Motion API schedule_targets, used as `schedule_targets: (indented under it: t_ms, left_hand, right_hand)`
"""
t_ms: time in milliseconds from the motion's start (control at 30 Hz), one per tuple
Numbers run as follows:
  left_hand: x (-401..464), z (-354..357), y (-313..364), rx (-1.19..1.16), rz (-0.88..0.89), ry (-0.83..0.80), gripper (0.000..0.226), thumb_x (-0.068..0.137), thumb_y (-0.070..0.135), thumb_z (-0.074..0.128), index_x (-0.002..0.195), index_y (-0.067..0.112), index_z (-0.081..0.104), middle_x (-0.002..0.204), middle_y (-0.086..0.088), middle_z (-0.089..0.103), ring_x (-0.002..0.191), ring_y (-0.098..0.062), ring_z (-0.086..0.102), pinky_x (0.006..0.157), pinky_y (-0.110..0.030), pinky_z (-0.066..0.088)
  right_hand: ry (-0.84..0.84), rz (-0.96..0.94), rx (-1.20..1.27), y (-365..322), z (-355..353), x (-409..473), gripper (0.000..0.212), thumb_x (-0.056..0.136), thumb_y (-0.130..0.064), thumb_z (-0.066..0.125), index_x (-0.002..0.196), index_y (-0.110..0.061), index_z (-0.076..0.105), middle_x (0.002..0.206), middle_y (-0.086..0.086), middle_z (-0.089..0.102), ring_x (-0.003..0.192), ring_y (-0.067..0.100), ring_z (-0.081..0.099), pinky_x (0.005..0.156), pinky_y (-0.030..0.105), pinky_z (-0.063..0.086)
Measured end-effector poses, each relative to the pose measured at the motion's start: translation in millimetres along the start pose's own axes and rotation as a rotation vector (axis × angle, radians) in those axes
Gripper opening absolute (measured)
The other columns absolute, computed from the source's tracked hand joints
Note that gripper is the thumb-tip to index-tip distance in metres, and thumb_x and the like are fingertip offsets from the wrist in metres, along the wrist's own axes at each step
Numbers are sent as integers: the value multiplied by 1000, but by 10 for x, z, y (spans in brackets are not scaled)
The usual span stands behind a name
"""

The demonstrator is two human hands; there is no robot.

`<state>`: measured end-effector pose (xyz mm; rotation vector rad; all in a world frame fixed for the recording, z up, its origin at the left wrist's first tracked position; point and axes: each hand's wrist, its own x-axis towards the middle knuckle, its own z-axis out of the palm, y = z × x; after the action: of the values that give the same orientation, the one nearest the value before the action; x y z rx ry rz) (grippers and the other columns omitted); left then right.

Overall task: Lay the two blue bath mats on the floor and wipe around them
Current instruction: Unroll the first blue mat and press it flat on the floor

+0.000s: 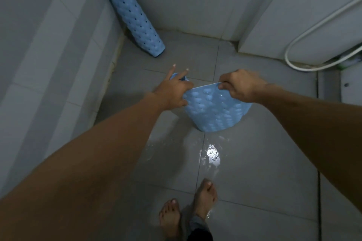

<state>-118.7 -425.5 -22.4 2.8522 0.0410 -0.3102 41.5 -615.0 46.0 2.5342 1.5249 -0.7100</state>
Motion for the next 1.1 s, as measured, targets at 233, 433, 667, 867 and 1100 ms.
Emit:
schedule_targets:
  t_ms: [233, 433, 667, 867, 1100]
  left_hand:
    - [25, -59, -14, -416, -243, 119, 26, 77, 22, 59, 102, 13, 60, 92, -11, 65, 86, -32, 62, 77, -46, 52]
    - [327, -150, -34, -322, -380, 123, 34, 81, 15, 71, 113, 10, 62, 100, -10, 63, 104, -32, 60, 81, -35, 46]
    - [530, 194, -219, -83, -362, 99, 40, 80, 15, 71, 119, 7, 64, 111, -18, 68, 103, -35, 62, 86, -38, 46]
    - [591, 556, -580, -78, -442, 218, 33, 67, 13, 83, 94, 0, 71, 93, -22, 70, 89, -36, 65, 72, -34, 43]
    - [594, 714, -674, -85, -413, 370, 38, 66, 26, 88, 90, 1, 73, 76, -15, 66, 78, -30, 63, 67, -31, 39]
  right_hand:
    - [101, 2, -47, 219, -536, -131, 24, 99, -40, 47, 89, -21, 58, 90, 11, 67, 87, 36, 60, 71, 39, 46]
    - [180, 20, -34, 523, -611, -265, 27, 98, -41, 49, 84, -20, 58, 79, 5, 62, 80, 33, 56, 66, 36, 42]
    - [336, 68, -9, 1217, -283, -535, 25, 96, -37, 55, 86, -16, 65, 73, 6, 66, 75, 34, 58, 73, 46, 52]
    - [478, 163, 71, 1780, 147, -664, 22, 97, -36, 56, 92, -19, 69, 76, 2, 67, 79, 29, 60, 71, 36, 47]
    - [609, 360, -57, 2013, 677, -724, 28, 96, -50, 51, 107, -30, 67, 107, 6, 68, 100, 30, 59, 88, 43, 49]
